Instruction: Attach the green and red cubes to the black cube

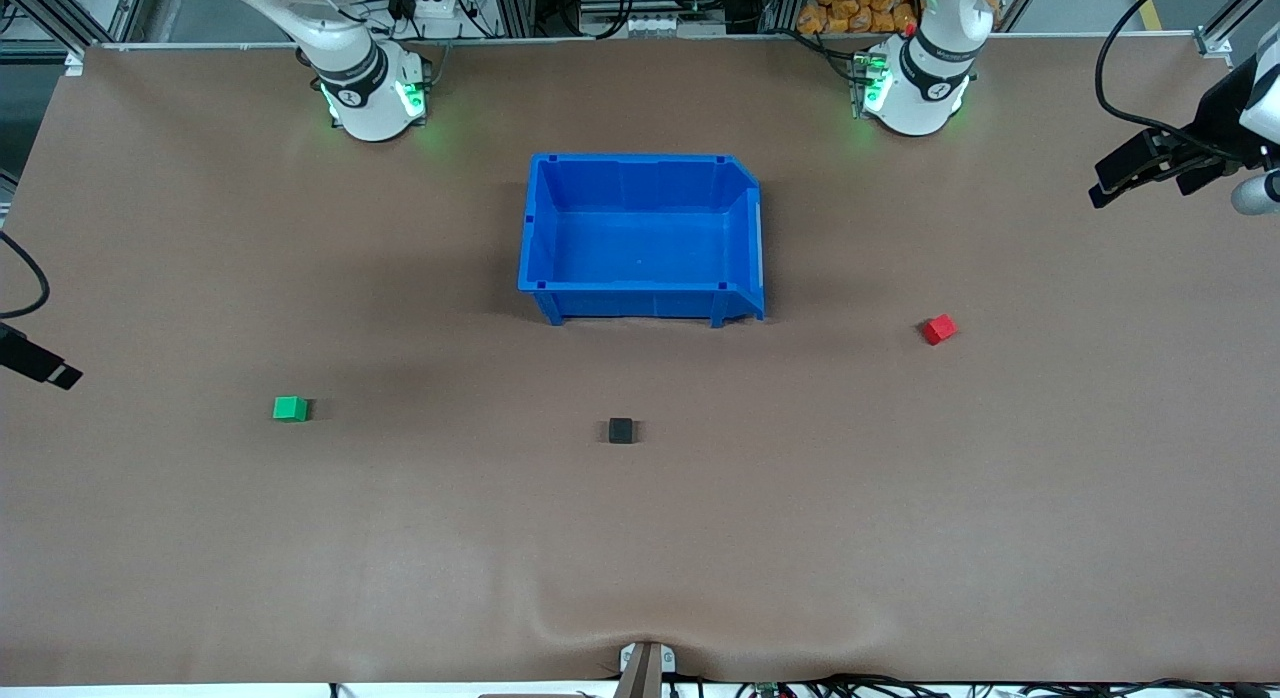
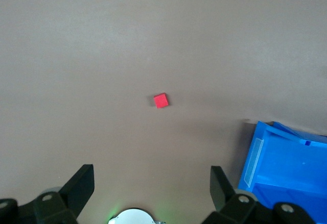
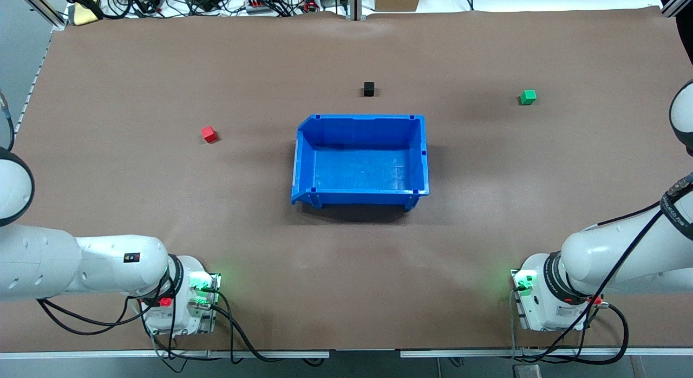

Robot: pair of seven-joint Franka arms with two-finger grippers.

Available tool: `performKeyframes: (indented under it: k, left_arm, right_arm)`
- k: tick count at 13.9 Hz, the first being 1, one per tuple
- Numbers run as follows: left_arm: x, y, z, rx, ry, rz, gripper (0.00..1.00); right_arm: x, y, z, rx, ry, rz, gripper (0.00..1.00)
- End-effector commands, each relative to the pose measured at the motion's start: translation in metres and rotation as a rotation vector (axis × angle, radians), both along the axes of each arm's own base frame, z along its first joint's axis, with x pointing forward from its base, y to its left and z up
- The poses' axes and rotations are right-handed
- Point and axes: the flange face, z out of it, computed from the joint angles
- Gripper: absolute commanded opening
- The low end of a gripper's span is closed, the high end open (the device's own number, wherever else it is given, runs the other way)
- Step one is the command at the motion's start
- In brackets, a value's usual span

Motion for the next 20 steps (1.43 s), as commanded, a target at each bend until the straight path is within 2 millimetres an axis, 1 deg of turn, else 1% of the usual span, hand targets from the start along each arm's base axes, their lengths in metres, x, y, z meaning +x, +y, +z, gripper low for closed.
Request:
performKeyframes:
  k: [1, 4, 6, 8, 10, 12, 14, 15, 17, 18, 20]
  left_arm:
    - [0.001, 0.001, 0.003, 0.019, 0.008, 0.006, 1.0]
    - [0.002, 0.001, 0.006, 0.017, 0.002, 0.004, 1.0]
    - [0.002, 0.002, 0.005, 0.017, 0.004, 0.007, 1.0]
    - [0.003, 0.001, 0.004, 0.017, 0.005, 0.006, 1.0]
    - [0.003, -0.001, 0.0, 0.017, 0.016, 0.003, 1.0]
    - [0.004, -0.002, -0.003, 0.017, 0.02, 0.0, 1.0]
    - [0.003, 0.0, -0.005, 0.016, 0.028, 0.004, 1.0]
    - [0.003, -0.001, -0.007, 0.017, 0.033, 0.001, 1.0]
    - [0.006, -0.003, -0.011, 0.016, 0.04, -0.002, 1.0]
    - [0.006, -0.003, -0.011, 0.016, 0.04, -0.002, 1.0]
    - [0.006, -0.002, -0.011, 0.011, 0.039, -0.001, 1.0]
  right_arm:
    - [-0.006, 0.02, 0.01, 0.005, 0.008, 0.019, 1.0]
    - [-0.015, 0.025, 0.011, 0.009, 0.042, 0.028, 1.0]
    - [-0.027, 0.027, 0.021, 0.01, 0.046, 0.033, 1.0]
    - [-0.043, 0.032, 0.037, 0.014, 0.06, 0.041, 1.0]
    - [-0.053, 0.037, 0.041, 0.017, 0.081, 0.049, 1.0]
    - [-0.05, 0.038, 0.037, 0.011, 0.083, 0.05, 1.0]
    - [-0.05, 0.035, 0.034, 0.007, 0.091, 0.044, 1.0]
    - [-0.051, 0.032, 0.03, 0.009, 0.103, 0.038, 1.0]
    - [-0.051, 0.019, 0.011, 0.014, 0.132, 0.014, 1.0]
    - [-0.052, 0.013, 0.009, 0.015, 0.135, 0.004, 1.0]
    - [-0.049, 0.008, 0.004, 0.015, 0.138, -0.003, 1.0]
